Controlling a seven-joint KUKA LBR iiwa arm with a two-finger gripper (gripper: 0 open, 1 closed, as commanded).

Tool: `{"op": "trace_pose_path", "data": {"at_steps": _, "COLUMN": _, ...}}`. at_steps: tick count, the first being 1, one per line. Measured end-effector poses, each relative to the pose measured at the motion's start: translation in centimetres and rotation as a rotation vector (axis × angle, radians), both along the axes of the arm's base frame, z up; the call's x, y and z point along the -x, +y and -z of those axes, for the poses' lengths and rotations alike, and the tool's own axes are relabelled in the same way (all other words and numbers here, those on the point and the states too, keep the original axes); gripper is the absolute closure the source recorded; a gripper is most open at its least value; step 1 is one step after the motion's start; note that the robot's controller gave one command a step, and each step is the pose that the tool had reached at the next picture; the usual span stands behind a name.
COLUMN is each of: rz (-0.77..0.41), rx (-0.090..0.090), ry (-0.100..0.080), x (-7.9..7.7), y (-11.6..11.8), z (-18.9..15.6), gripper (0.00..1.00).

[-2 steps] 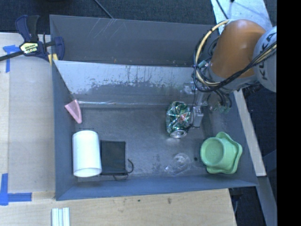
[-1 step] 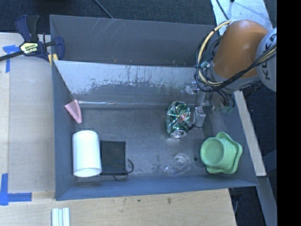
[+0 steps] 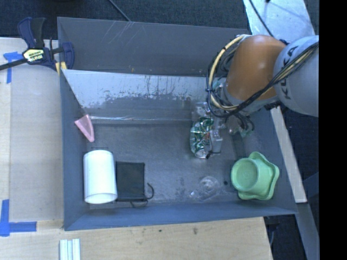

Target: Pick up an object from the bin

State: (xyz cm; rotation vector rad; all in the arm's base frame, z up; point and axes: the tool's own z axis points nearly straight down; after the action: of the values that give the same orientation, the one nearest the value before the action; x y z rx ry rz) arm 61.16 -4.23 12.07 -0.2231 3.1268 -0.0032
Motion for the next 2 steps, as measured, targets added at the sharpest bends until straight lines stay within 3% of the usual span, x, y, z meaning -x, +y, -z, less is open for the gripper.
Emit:
{"op": "trace_pose_path", "data": {"at_steps": 1, "rz": -0.186, "rx": -0.001, "ry": 0.001, "x": 1.71, "y": 1.86, "z": -2.09, "gripper": 1.00}}
{"op": "trace_pose_path", "data": {"at_steps": 2, "rz": -0.186, "rx": -0.001, "ry": 0.002, "x": 1.74, "y": 1.86, "z": -2.04, "gripper": 0.00}}
